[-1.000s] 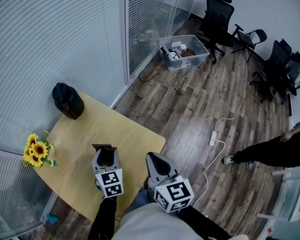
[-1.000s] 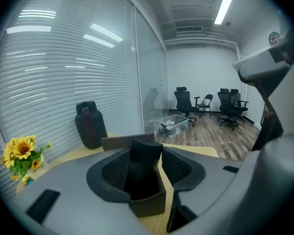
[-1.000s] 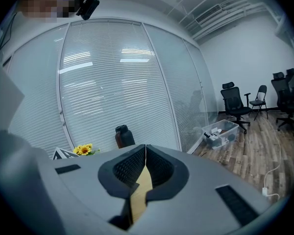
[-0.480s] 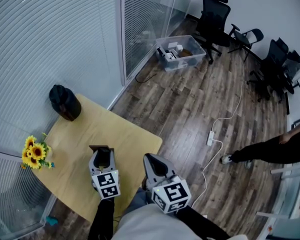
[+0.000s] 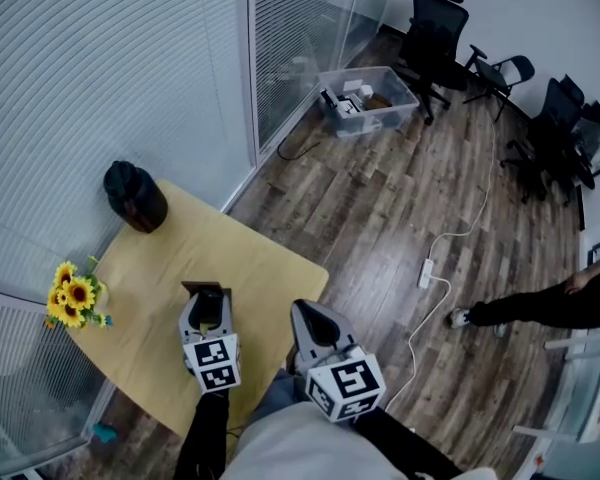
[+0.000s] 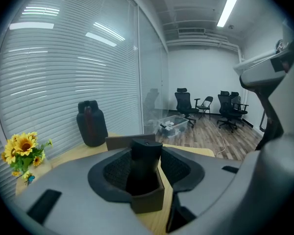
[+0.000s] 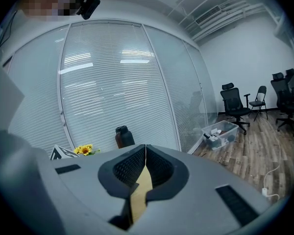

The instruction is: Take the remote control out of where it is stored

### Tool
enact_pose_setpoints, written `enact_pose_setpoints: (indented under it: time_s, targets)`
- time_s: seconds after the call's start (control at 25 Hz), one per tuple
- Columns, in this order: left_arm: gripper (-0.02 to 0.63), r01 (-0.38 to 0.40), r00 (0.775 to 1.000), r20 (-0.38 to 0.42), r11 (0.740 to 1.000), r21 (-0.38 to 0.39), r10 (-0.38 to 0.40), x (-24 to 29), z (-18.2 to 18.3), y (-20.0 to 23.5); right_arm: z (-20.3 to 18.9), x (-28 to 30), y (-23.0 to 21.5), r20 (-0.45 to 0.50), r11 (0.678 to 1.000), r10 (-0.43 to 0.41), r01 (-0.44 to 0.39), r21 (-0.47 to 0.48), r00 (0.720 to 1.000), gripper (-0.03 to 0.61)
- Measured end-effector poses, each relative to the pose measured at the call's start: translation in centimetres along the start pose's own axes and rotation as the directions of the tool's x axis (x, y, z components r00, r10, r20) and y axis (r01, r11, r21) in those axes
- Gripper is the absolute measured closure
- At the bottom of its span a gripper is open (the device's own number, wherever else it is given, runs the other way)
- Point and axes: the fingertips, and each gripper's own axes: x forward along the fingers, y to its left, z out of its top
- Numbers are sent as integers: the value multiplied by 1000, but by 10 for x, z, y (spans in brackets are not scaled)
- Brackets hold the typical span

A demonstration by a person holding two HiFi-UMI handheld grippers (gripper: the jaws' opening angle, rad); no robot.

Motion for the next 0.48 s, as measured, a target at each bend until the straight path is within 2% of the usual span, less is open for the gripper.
enact_pose_setpoints:
  time_s: [0.48]
  targets:
    - [425, -8, 1000, 2, 1000, 1, 8, -7, 2, 0, -1, -3, -3, 3, 1000, 4, -4, 5, 1000, 572]
